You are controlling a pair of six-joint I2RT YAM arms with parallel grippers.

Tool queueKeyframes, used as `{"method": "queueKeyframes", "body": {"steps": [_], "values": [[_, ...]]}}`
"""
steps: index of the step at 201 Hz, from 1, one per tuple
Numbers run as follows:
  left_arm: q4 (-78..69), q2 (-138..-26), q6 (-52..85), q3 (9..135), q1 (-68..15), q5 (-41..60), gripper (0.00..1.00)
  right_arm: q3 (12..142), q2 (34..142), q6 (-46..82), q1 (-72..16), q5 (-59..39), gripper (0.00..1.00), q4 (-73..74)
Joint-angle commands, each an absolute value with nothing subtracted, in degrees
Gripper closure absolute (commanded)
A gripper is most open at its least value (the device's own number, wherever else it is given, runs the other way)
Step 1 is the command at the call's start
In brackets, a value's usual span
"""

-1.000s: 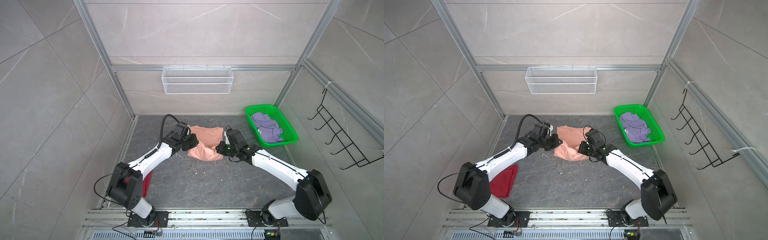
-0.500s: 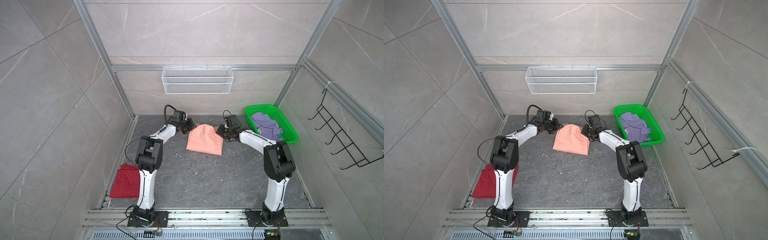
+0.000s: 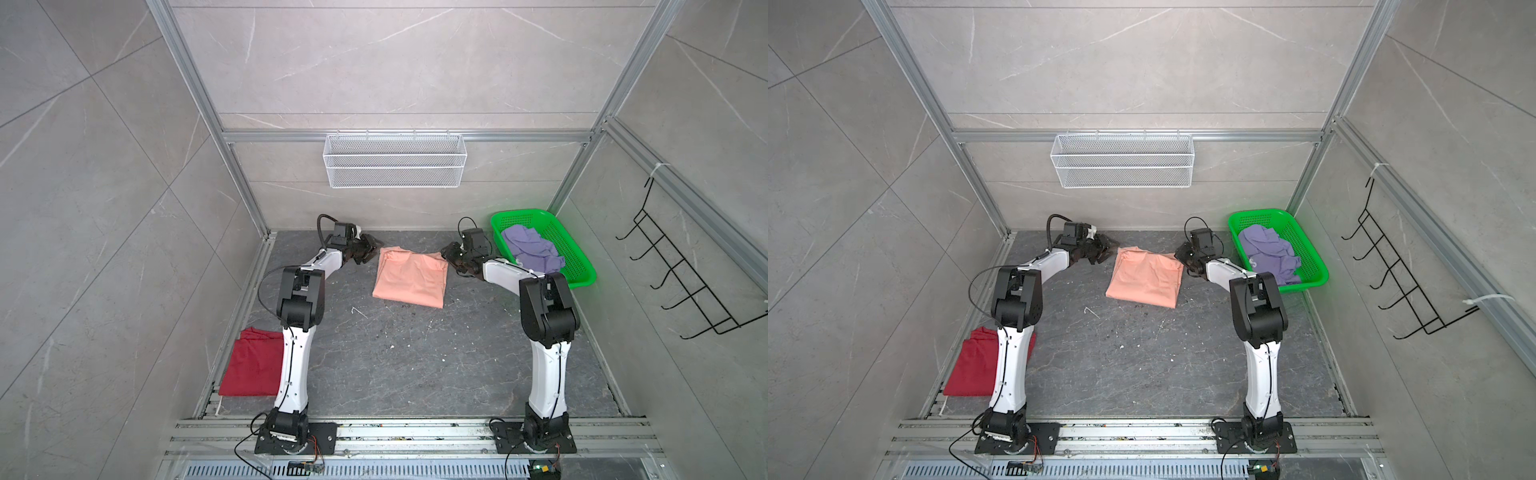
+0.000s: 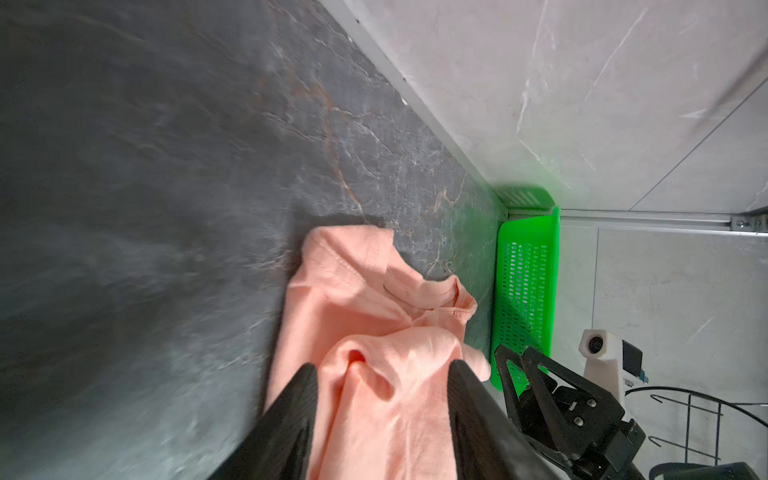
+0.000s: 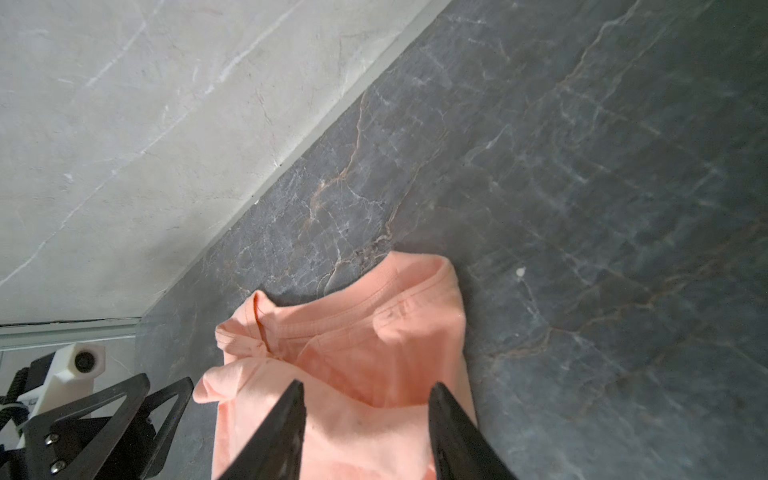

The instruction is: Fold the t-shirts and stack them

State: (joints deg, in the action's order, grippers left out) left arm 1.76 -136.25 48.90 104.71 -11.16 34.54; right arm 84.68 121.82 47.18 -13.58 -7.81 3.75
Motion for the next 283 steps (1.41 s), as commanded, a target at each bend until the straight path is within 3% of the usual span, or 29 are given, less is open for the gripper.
{"method": "queueKeyframes", "body": {"steps": [1,13,27,49,122,221,247,283], "values": [[3.1,-126.3,44.1,100.4,-10.9,33.2,0.43,82.8,117.0,43.9,-15.1,-9.5,0.51,3.1],[6.4,-123.3,40.6,97.2,-11.3,32.4,0.39,82.6,115.3,41.4,-16.7,-8.3,0.51,-1.4],[10.2,-119.9,36.1,93.4,-11.5,31.5,0.25,83.0,114.1,37.8,-19.2,-6.1,0.51,-6.5],[13.6,-115.0,30.2,86.2,-11.5,29.8,0.17,83.7,113.5,33.1,-23.4,-1.0,0.50,-11.3],[15.5,-113.0,24.8,76.3,-11.5,32.1,0.16,95.9,125.1,26.3,-29.3,11.1,0.41,-20.0],[14.0,-126.5,25.3,83.4,-12.7,42.0,0.16,112.0,139.5,22.7,-32.8,9.1,0.41,-30.1],[15.1,-129.2,25.0,86.2,-13.6,41.8,0.25,112.6,140.1,23.4,-32.9,8.1,0.41,-30.4],[13.9,-129.8,25.7,88.1,-14.1,42.7,0.69,112.7,139.3,23.7,-32.8,5.9,0.41,-29.5]]}}
